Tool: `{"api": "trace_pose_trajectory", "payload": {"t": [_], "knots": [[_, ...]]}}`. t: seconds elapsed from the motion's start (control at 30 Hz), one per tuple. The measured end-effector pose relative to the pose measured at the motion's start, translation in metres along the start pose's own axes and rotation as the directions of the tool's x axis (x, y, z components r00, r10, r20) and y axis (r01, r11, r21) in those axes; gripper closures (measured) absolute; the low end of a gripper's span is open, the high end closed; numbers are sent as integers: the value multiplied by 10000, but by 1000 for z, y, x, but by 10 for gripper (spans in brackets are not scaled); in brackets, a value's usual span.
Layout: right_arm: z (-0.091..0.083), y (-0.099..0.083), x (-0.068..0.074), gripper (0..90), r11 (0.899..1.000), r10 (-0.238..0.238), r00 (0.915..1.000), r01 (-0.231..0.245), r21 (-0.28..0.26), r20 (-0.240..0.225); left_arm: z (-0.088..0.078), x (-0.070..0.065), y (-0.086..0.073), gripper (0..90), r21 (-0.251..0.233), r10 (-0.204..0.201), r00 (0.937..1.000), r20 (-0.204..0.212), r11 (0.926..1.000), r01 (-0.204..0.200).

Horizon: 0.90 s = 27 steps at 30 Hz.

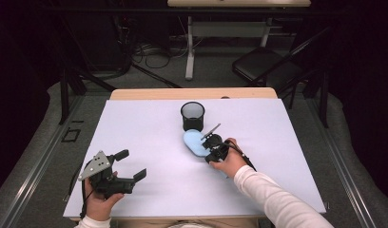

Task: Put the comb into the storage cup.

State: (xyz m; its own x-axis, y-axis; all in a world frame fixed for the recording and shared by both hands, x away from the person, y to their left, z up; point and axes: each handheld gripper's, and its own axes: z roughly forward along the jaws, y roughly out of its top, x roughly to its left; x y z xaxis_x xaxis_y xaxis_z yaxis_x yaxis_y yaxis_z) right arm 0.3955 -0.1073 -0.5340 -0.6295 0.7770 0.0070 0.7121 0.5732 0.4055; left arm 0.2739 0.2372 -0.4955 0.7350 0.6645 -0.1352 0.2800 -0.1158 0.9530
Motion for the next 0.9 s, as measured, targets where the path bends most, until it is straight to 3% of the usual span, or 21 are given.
{"api": "trace_pose_trajectory", "payload": {"t": [0.17, 0.2, 0.27, 0.3, 0.37, 0.6, 0.63, 0.67, 0.7, 0.9], "knots": [[-1, -1, 1, 694, 10000, 68, 10000, -68, -62, 26, 0, 0, 0, 12, -7, -7, 10000, -12, 10000, 7], [0, -2, 1, 694, 9996, -87, 9999, 89, -273, 91, 0, 0, 0, 12, -2, -11, 10000, 29, 10000, 11], [-1, -2, 2, 694, 9999, -96, 9999, 97, -131, 79, 1, 0, 0, 12, 13, -4, 10000, 71, 10000, 4], [-1, -3, 3, 694, 9992, -50, 10000, 53, -392, 82, 1, 0, 0, 12, 13, -6, 10000, 14, 10000, 6], [-3, -2, 2, 694, 9999, -109, 9999, 111, -107, 134, 1, 0, 0, 13, 14, 4, 10000, 0, 10000, -4], [-5, -4, 3, 694, 9987, -171, 9998, 177, -482, 130, 1, 0, -1, 17, 38, 49, 10000, -23, 10000, -49], [-7, -5, 5, 695, 9989, 56, 9999, -52, -475, 87, 1, 0, -1, 17, 12, 19, 10000, -24, 10000, -19], [-9, -4, 4, 695, 9995, -136, 9998, 139, -289, 109, 1, 0, -1, 17, 10, 14, 10000, -22, 10000, -14], [-8, -5, 4, 695, 9986, -162, 9999, 164, -500, 53, 1, 0, -1, 17, 10, 14, 10000, -22, 10000, -14], [-12, -6, 4, 695, 9978, -62, 9999, 57, -654, -85, 1, 0, -1, 17, 40, 29, 10000, -44, 10000, -29]]}}
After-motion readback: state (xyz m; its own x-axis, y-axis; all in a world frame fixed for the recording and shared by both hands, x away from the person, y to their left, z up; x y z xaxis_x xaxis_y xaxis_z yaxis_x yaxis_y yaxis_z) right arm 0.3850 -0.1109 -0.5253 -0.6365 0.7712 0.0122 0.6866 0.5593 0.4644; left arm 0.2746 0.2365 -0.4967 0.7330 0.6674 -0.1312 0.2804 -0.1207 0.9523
